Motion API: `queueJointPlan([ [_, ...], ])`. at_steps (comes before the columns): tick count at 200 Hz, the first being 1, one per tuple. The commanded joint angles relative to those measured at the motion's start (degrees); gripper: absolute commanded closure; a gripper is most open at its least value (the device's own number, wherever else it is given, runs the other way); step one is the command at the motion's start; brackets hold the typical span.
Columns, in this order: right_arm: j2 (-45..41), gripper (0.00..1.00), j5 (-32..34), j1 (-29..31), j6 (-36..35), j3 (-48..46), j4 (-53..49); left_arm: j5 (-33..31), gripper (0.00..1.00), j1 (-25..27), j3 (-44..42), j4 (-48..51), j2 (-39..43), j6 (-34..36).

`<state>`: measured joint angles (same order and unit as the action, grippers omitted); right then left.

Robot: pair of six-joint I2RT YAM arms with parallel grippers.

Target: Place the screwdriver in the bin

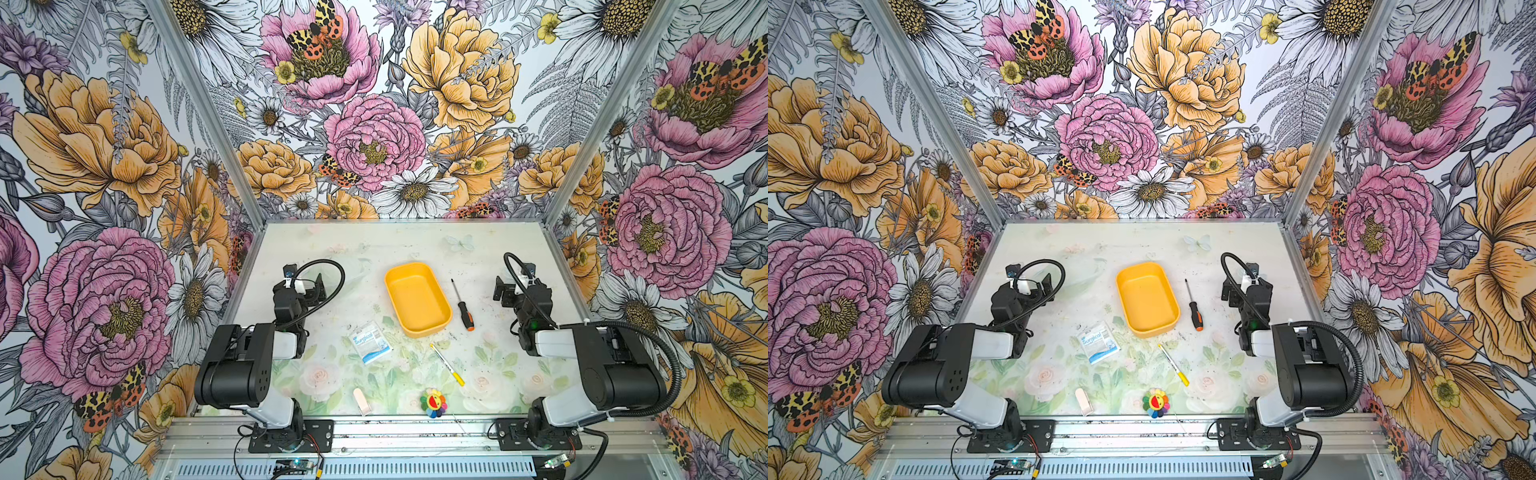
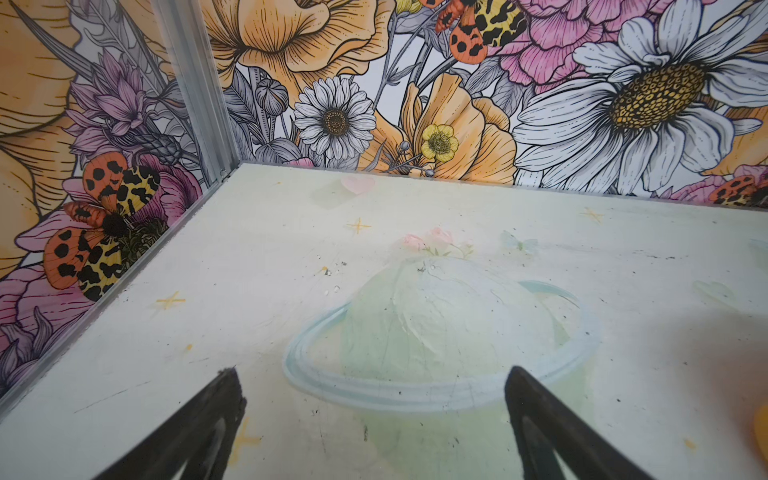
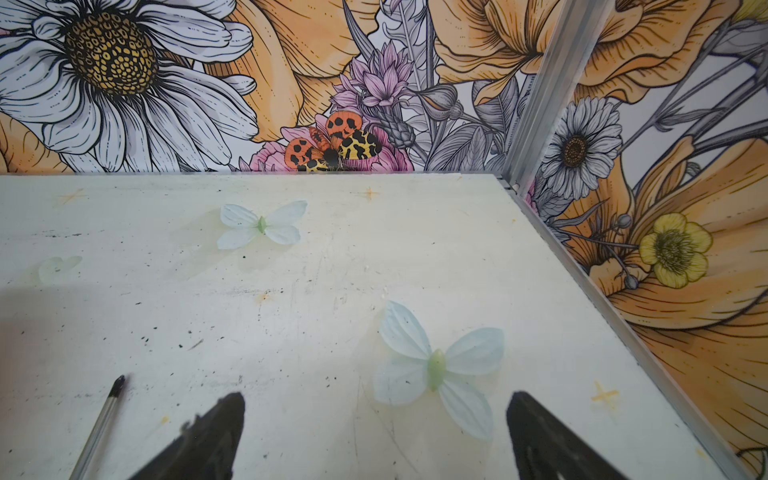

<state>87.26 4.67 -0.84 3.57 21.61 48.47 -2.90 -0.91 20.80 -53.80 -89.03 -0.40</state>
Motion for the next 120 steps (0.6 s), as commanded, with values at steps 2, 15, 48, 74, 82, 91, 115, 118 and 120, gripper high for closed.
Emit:
queueJointPlan([
  [2,0.67,0.00,-0.78,-0.42,0.70,1.18,0.38,-2.09,0.01,0.53,0.91,0.08,0.18,0.93],
  [15,0.71,0.00,-0.78,-0.48,0.73,1.16,0.37,-2.67,0.01,0.76,0.96,0.08,0.20,1.10],
  [48,0.76,0.01,-0.72,-0.41,0.64,1.17,0.36,-3.76,0.01,1.17,0.88,-0.11,0.18,1.32],
  [74,0.70,0.00,-0.74,-0.48,0.60,1.27,0.31,-4.09,0.01,1.26,0.78,-0.19,0.18,1.35],
  [82,0.79,0.01,-0.73,-0.48,0.57,1.24,0.39,-4.26,0.01,1.34,0.76,-0.23,0.18,1.34],
  [91,0.74,0.00,-0.80,-0.48,0.63,1.28,0.35,-5.33,0.01,1.53,0.70,-0.40,0.13,1.17],
  [115,0.74,0.01,-0.69,-0.48,0.68,1.29,0.33,-7.82,0.01,1.53,0.52,-0.80,0.09,0.38],
  [118,0.80,0.01,-0.64,-0.48,0.69,1.25,0.39,-7.83,0.01,1.52,0.48,-0.74,0.09,0.38],
  [120,0.80,0.01,-0.68,-0.48,0.71,1.25,0.39,-7.85,0.01,1.52,0.47,-0.77,0.09,0.33],
])
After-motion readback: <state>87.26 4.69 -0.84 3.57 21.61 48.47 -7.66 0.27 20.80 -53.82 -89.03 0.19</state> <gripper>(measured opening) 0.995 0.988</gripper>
